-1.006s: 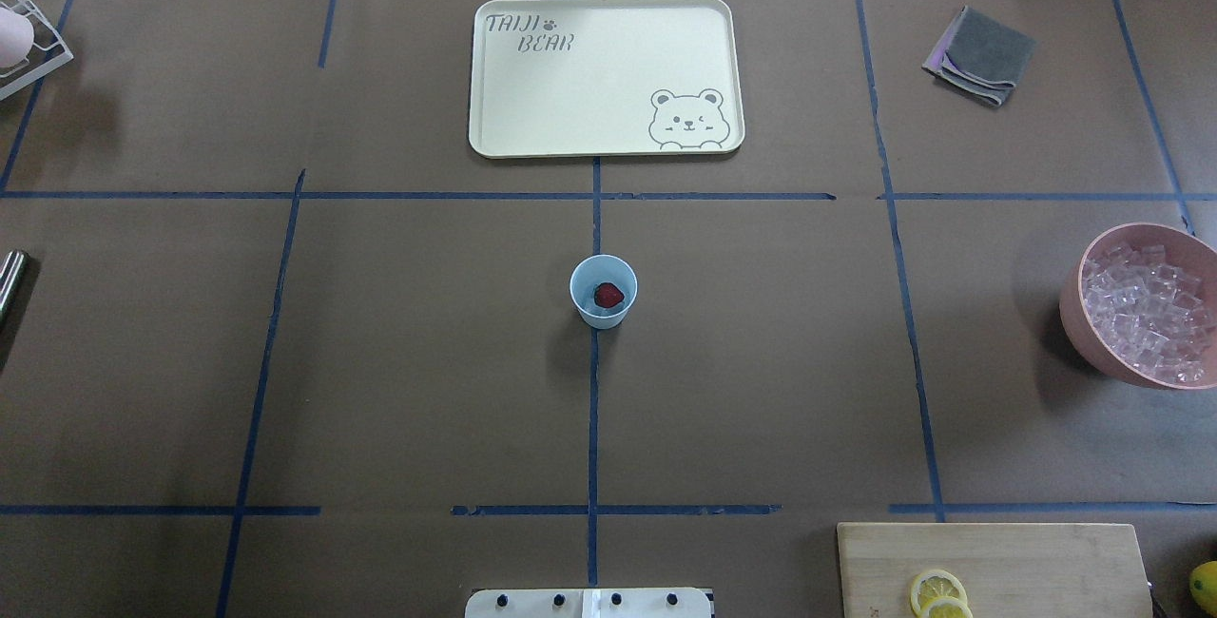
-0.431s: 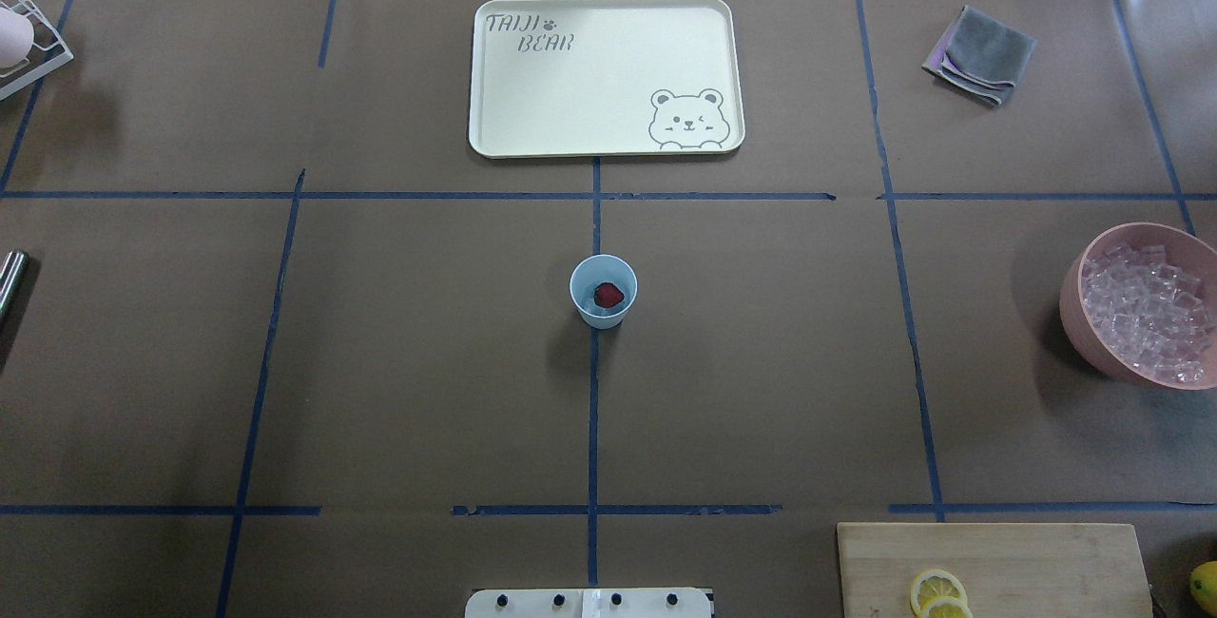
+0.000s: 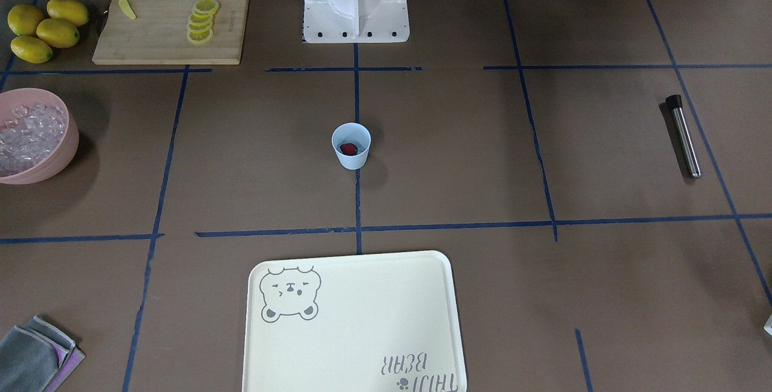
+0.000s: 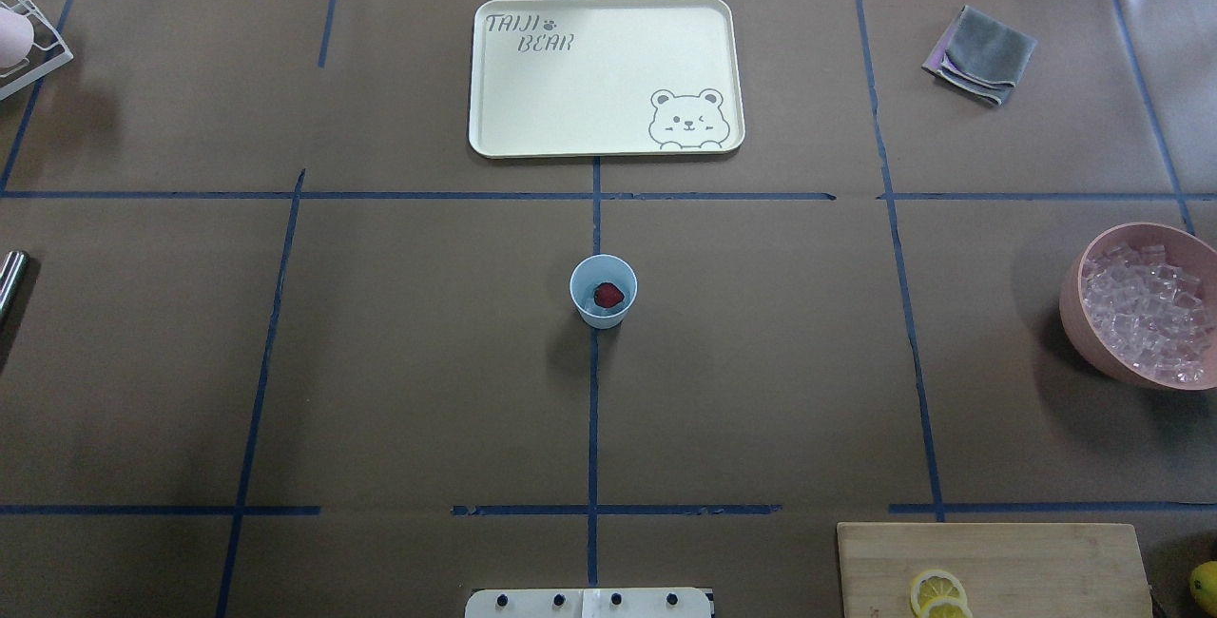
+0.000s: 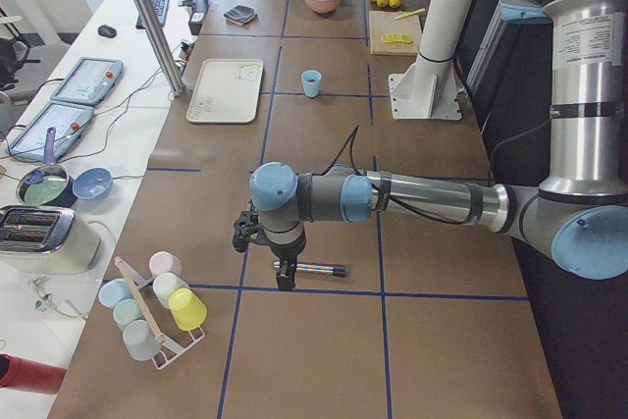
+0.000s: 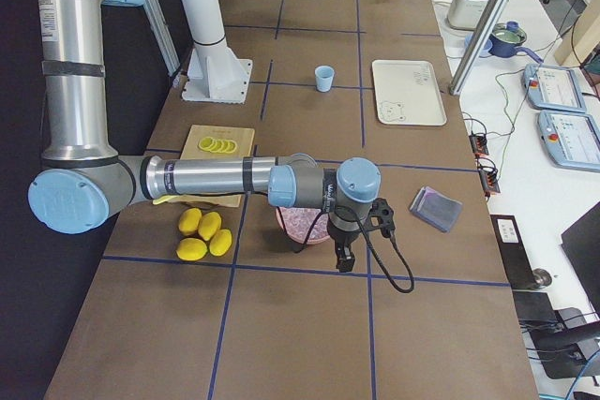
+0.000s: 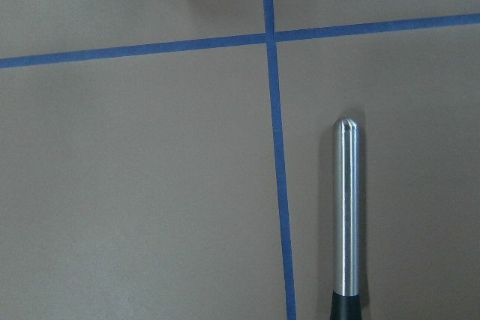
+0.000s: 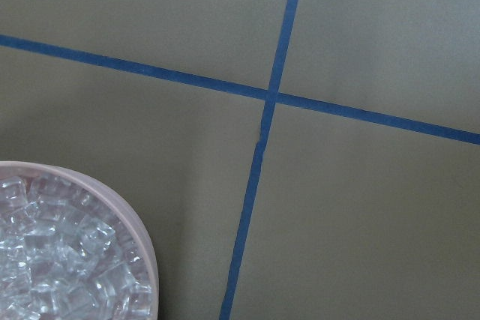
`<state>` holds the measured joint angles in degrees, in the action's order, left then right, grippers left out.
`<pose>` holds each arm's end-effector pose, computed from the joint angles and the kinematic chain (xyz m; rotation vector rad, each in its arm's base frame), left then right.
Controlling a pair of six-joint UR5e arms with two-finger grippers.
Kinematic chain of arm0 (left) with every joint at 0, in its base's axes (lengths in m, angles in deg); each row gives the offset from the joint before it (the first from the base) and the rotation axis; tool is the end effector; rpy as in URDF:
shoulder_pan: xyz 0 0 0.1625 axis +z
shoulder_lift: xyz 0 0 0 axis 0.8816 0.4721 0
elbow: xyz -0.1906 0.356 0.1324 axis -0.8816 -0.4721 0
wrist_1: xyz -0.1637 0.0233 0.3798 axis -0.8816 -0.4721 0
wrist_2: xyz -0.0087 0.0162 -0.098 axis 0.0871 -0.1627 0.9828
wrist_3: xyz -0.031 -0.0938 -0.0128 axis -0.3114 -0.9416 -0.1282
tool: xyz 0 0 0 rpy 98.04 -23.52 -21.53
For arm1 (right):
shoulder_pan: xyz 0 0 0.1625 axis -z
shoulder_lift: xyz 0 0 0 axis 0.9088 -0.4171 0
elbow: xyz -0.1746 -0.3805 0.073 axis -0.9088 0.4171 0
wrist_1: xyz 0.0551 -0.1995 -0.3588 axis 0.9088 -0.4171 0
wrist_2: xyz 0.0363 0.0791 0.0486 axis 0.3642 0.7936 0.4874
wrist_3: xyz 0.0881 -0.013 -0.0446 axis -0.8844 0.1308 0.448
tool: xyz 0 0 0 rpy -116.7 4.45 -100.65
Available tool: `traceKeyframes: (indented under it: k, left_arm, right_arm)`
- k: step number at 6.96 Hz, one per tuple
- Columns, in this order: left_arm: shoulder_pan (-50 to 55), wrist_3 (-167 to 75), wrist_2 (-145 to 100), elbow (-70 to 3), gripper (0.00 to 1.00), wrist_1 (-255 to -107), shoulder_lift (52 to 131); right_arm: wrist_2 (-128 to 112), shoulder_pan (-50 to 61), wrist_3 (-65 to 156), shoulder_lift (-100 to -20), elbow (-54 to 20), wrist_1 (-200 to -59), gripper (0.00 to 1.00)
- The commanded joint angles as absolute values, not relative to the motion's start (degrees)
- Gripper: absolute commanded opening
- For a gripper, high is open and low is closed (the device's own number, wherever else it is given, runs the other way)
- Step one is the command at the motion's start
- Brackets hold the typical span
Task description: Mash ice and strawberries in cup
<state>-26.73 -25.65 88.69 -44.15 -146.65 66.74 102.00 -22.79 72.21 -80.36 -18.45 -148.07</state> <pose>-0.0544 -0.4507 0.6181 -0.0023 0.7464 0.1080 0.0497 -0.4898 0.6326 0.0414 -0.7484 -0.1964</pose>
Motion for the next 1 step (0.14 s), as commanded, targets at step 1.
traceKeyframes:
  k: [1]
  left_arm:
    - [-26.7,-25.6,88.7,-44.3,1.0,-146.7,66.7]
  right_arm:
    - [102.0,-22.7,72.1,-80.3,-18.5,-148.1,1.0]
